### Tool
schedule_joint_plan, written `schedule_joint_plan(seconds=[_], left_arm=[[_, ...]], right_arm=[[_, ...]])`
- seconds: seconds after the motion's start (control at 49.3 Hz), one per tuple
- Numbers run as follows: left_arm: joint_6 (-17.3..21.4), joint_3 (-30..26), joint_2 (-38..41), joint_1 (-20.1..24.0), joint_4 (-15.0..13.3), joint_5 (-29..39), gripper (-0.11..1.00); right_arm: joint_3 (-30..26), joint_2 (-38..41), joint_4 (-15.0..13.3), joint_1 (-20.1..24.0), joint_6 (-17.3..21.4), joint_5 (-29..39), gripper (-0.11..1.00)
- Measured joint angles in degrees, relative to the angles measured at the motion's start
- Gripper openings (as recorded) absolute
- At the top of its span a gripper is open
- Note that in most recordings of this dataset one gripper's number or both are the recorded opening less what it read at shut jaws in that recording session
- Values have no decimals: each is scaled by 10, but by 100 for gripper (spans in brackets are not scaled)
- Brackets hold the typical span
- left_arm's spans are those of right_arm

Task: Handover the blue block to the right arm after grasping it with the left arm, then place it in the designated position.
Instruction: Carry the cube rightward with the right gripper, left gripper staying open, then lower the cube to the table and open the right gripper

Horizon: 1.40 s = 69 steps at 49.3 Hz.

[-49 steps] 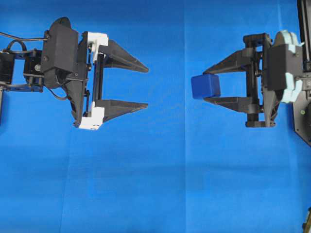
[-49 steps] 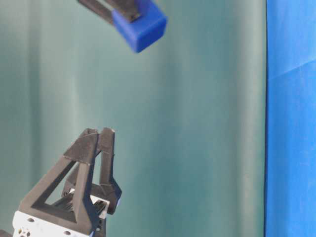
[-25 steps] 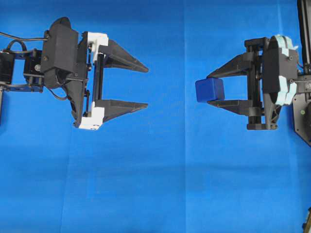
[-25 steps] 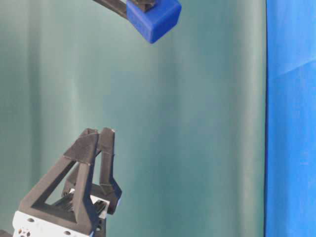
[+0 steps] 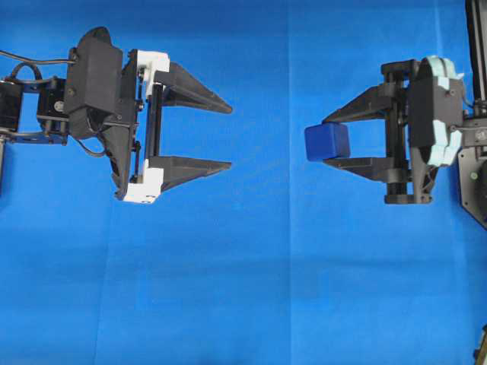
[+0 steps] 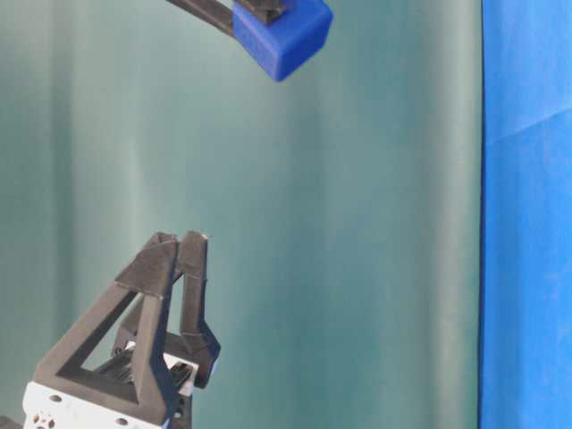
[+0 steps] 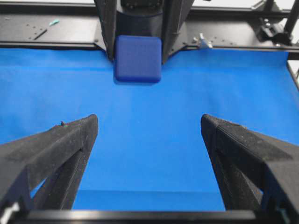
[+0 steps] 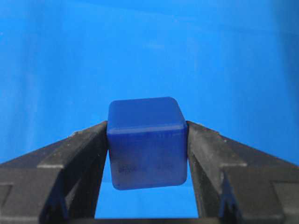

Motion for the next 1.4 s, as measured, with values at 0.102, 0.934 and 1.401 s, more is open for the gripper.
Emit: schedule_joint_plan(seconds=[0.102, 0.934, 1.401], left_arm=[[0, 0, 0, 0, 0, 0, 93], [0, 0, 0, 0, 0, 0, 93], [1, 3, -1, 0, 0, 1, 93]], right_arm=[[4, 17, -1, 0, 0, -18, 44], [6, 296, 25, -26, 0, -306, 44], [-25, 399, 45, -27, 0, -354, 44]])
